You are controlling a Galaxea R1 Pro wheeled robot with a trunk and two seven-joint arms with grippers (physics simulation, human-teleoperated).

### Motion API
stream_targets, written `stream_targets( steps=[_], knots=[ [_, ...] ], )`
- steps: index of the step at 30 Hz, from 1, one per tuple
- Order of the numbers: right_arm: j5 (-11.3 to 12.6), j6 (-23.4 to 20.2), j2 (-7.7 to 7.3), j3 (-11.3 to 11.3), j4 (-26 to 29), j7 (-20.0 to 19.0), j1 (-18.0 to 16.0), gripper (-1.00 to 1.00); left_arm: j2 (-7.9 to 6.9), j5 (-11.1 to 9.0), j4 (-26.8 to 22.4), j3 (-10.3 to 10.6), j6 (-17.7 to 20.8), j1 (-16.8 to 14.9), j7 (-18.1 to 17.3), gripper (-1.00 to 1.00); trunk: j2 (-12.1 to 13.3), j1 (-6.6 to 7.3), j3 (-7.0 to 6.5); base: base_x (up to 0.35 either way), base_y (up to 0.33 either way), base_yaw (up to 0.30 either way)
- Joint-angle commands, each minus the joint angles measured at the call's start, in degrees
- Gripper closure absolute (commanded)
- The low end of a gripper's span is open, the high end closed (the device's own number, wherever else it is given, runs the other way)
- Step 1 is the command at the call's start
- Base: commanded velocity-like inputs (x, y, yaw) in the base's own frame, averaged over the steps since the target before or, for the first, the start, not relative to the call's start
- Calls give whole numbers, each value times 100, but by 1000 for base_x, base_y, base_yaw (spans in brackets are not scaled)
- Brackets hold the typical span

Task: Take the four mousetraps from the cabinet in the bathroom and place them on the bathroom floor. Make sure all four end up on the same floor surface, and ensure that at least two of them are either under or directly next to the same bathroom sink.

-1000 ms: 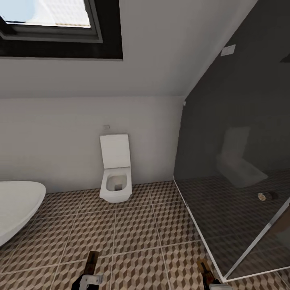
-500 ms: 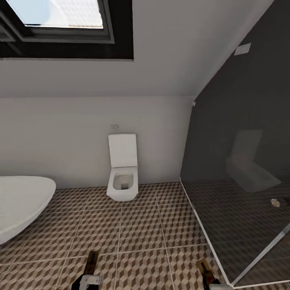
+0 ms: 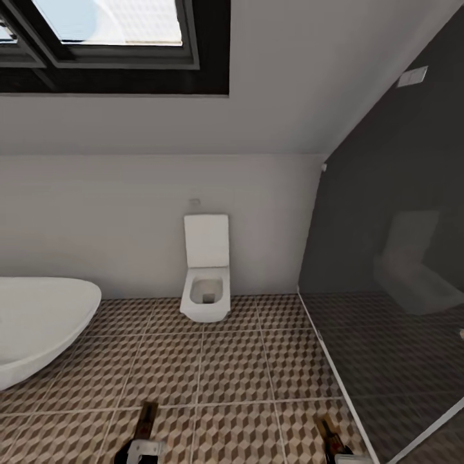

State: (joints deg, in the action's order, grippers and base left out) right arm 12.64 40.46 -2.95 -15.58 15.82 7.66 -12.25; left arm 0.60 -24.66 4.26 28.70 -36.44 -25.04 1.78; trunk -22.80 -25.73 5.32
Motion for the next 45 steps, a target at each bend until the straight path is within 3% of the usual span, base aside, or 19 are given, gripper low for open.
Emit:
stream_targets(
  steps=[1, 23, 27, 29, 32, 35, 36, 37, 38, 41, 42, 45],
  knots=[
    [37, 15, -4, -50, 0, 34, -5, 100, 8, -4, 23, 48, -30, -10, 33, 100, -12, -5, 12, 145, 120, 1],
    [37, 15, -4, -50, 0, 34, -5, 100, 12, -4, 23, 48, -30, -10, 19, 100, -12, -5, 12, 89, 42, 0],
    [26, 17, -4, -58, 2, 23, -5, 100, 79, -4, 2, 17, 45, -10, 59, 100, -12, -5, 12, 0, 0, 0],
    [-5, 0, 0, -55, 21, 30, -5, 100, 91, -7, -20, -3, 489, -10, 63, 100, -12, -5, 12, 0, 0, 0],
    [-48, -224, -3, -45, 166, 57, -7, 100, 39, -5, -364, -17, 1977, -9, 57, 100, -12, -5, 12, 0, 0, 0],
    [-64, -1089, -7, -47, 656, 62, -19, 100, -137, 7, -1390, -23, 3553, -13, 93, 100, -12, -5, 12, 0, 0, 0],
    [-65, -1281, -8, -48, 788, 65, -19, 100, -164, 8, -1580, -23, 3780, -14, 123, 100, -12, -5, 12, 0, 0, 0],
    [-67, -1871, -11, -47, 1257, 90, -21, 100, -216, 11, -2092, -26, 4395, -18, 285, 100, -12, -5, 12, 0, 0, 0],
    [-71, -2232, -12, -48, 1608, 116, -22, 100, -234, 12, -2357, -28, 4755, -26, 450, 100, -12, -5, 12, 0, 0, 0],
    [-187, -2989, -13, -44, 2486, 244, -40, 100, -243, 15, -2791, -32, 5360, -55, 888, 100, -12, -5, 12, 0, 0, 0],
    [-329, -3457, -13, -43, 2894, 363, -109, 100, -236, 19, -2988, -36, 5524, -70, 1061, 100, -12, -5, 12, 0, 0, 0],
    [-530, -4297, -5, -37, 3261, 513, -457, 100, -231, 27, -3317, -39, 5664, -116, 1207, 100, -12, -5, 12, 0, 0, 0]
  ],
)
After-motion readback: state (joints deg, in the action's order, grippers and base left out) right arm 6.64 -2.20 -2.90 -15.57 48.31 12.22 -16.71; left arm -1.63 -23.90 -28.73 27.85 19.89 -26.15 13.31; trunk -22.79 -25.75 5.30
